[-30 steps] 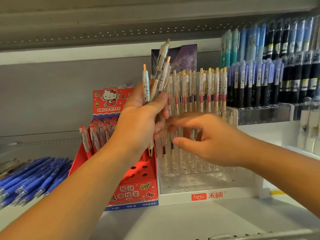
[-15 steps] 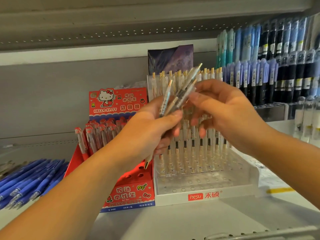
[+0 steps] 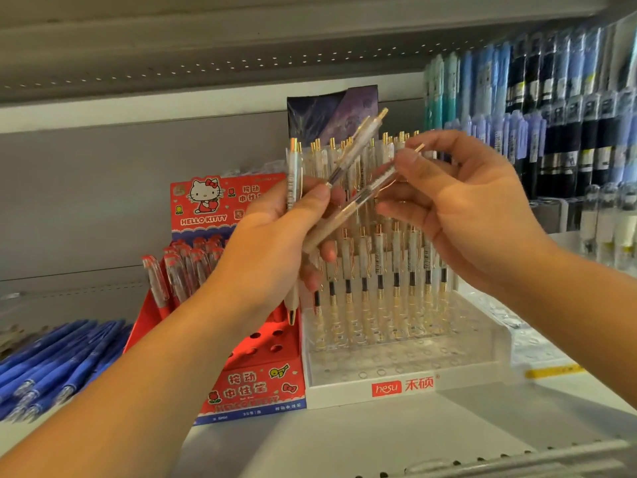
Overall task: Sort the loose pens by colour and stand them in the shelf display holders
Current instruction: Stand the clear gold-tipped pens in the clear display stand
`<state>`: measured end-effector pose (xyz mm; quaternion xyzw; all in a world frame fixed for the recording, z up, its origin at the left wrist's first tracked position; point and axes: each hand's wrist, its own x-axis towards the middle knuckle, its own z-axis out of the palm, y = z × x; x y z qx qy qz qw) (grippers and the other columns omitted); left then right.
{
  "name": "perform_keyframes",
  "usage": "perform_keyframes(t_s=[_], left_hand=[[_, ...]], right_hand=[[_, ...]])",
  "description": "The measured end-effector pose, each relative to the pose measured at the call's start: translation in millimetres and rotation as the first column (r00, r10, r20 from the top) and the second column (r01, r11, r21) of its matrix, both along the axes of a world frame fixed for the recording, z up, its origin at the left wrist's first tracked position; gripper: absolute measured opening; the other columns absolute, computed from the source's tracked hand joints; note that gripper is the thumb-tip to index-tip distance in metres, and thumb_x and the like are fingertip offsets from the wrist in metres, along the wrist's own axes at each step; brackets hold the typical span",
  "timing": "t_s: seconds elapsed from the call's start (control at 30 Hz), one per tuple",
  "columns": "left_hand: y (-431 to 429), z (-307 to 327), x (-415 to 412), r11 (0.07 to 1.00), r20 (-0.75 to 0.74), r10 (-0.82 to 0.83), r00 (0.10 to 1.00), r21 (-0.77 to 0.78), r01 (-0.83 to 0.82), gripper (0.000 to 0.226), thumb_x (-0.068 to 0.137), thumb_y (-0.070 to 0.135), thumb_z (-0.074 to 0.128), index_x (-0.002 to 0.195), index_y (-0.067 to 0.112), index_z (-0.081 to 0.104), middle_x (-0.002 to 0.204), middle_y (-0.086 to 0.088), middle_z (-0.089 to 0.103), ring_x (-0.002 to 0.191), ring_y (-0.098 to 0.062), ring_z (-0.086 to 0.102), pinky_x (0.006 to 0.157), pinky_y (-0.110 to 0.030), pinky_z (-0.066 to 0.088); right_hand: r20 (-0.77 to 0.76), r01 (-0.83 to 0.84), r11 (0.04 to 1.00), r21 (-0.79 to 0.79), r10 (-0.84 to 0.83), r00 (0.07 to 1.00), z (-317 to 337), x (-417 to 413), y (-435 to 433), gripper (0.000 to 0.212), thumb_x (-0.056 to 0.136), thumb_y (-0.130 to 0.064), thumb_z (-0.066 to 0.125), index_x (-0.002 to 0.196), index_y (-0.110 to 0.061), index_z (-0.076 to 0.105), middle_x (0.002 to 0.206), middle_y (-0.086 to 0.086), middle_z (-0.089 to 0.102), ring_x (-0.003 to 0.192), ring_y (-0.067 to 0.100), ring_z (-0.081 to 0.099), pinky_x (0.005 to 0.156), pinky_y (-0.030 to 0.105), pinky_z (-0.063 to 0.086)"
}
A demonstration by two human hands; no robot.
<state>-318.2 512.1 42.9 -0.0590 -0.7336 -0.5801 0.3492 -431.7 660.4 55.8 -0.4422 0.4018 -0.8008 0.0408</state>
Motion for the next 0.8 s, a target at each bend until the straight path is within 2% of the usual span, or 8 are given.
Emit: perform_keyframes(t_s=[0.13, 0.27, 0.33, 0.43, 0.5, 0.67, 0.8], left_hand=[[-3.0, 2.7, -0.4, 0.995, -0.045, 0.040, 0.998, 0.090, -0.036, 0.024, 0.102, 0.028, 0.051, 0.087, 0.019, 0.067, 0.072, -0.002, 0.060, 0.052, -0.015, 0.049, 0.040, -0.025, 0.036], [-3.2, 2.3, 0.1, 0.996, -0.033, -0.016, 0.999, 0.090, 0.019, 0.024, 0.103, 0.034, 0.048, 0.084, 0.025, 0.059, 0.059, 0.001, 0.050, 0.046, -0.015, 0.041, 0.042, -0.024, 0.035], [-2.2, 0.8, -0.6, 0.995, -0.013, -0.050, 0.999, 0.084, 0.051, 0.020, 0.098, 0.042, 0.051, 0.085, 0.028, 0.057, 0.058, 0.002, 0.048, 0.047, -0.015, 0.040, 0.044, -0.025, 0.036], [-0.9, 0.5, -1.5, 0.994, -0.025, -0.054, 0.998, 0.094, 0.056, 0.019, 0.083, 0.050, 0.056, 0.070, 0.037, 0.058, 0.058, 0.003, 0.048, 0.048, -0.015, 0.043, 0.047, -0.028, 0.039], [-0.5, 0.8, -1.2, 0.988, -0.026, -0.085, 0.996, 0.126, 0.088, 0.020, 0.081, 0.050, 0.057, 0.069, 0.034, 0.057, 0.059, 0.003, 0.047, 0.048, -0.015, 0.044, 0.045, -0.027, 0.039], [0.7, 2.4, 0.3, 0.989, 0.006, -0.095, 0.995, 0.114, 0.094, 0.024, 0.093, 0.045, 0.052, 0.080, 0.024, 0.050, 0.057, 0.004, 0.041, 0.042, -0.011, 0.028, 0.038, -0.018, 0.025], [0.5, 5.3, 2.2, 0.965, 0.019, -0.162, 0.987, 0.211, 0.154, 0.024, 0.100, 0.034, 0.046, 0.083, 0.018, 0.051, 0.056, 0.000, 0.038, 0.039, -0.010, 0.023, 0.038, -0.012, 0.021]], right_hand=[[0.001, 0.127, 0.992, -0.027, -0.127, 0.992, 1.3, -2.9, 4.8, 0.023, 0.086, -0.010, 0.066, 0.103, -0.011, 0.050, 0.079, 0.014, 0.071, 0.080, 0.036, 0.073, 0.063, 0.034, 0.060], [-0.208, 0.248, 0.966, 0.077, -0.228, 0.951, -5.3, 0.9, 0.6, 0.024, 0.087, -0.005, 0.066, 0.104, -0.013, 0.051, 0.079, 0.015, 0.072, 0.071, 0.031, 0.074, 0.057, 0.041, 0.061], [-0.316, 0.285, 0.951, 0.123, -0.235, 0.919, -10.8, 4.2, -5.1, 0.026, 0.087, -0.004, 0.068, 0.102, -0.018, 0.052, 0.080, 0.015, 0.071, 0.069, 0.028, 0.074, 0.056, 0.038, 0.061], [-0.396, 0.317, 0.936, 0.151, -0.236, 0.887, -17.6, 6.9, -13.4, 0.030, 0.086, -0.005, 0.071, 0.096, -0.027, 0.055, 0.082, 0.015, 0.069, 0.071, 0.025, 0.073, 0.057, 0.035, 0.061], [-0.432, 0.327, 0.933, 0.152, -0.235, 0.871, -20.5, 7.5, -17.1, 0.030, 0.086, -0.006, 0.073, 0.095, -0.030, 0.056, 0.084, 0.013, 0.069, 0.072, 0.024, 0.073, 0.059, 0.036, 0.061], [-0.470, 0.363, 0.910, 0.200, -0.236, 0.850, -24.0, 4.7, -19.8, 0.028, 0.085, -0.010, 0.074, 0.095, -0.032, 0.058, 0.084, 0.005, 0.068, 0.074, 0.019, 0.073, 0.060, 0.032, 0.062], [-0.512, 0.378, 0.873, 0.310, -0.182, 0.840, -27.6, 3.1, -22.7, 0.023, 0.086, -0.011, 0.073, 0.097, -0.028, 0.062, 0.087, 0.000, 0.070, 0.078, 0.015, 0.073, 0.066, 0.031, 0.062]])
